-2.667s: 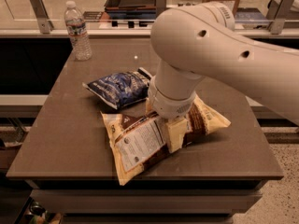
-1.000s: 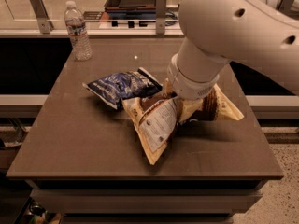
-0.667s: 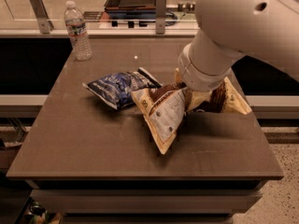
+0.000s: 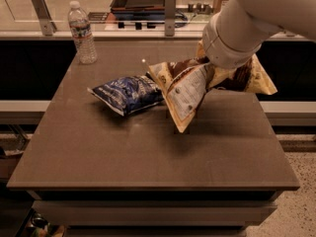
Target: Move brown chip bag near water bottle
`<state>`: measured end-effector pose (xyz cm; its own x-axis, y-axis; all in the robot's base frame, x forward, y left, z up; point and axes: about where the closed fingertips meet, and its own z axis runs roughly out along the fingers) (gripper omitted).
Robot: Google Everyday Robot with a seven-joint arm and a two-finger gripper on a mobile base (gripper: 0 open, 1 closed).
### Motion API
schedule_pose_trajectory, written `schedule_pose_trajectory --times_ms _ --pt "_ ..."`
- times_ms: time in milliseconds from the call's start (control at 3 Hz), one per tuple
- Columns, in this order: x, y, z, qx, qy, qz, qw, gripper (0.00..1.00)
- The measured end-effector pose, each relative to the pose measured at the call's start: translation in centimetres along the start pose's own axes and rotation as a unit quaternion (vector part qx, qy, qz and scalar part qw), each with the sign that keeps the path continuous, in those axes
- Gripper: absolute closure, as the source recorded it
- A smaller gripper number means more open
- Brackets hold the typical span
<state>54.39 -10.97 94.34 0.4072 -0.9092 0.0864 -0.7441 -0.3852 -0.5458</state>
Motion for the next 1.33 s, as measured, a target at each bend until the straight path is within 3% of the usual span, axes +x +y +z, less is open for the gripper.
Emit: schedule_pose_trajectory --times_ms 667,1000,1333 --pt "2.8 -7.5 -1.6 0.084 0.009 -0.026 0.9961 1.0" --pt "3.2 -11.9 -0.9 0.125 -0.009 -0.049 0.9909 1.0" --pt "2.1 -15.8 1.3 0.156 -0.049 -0.074 0.9838 1.0"
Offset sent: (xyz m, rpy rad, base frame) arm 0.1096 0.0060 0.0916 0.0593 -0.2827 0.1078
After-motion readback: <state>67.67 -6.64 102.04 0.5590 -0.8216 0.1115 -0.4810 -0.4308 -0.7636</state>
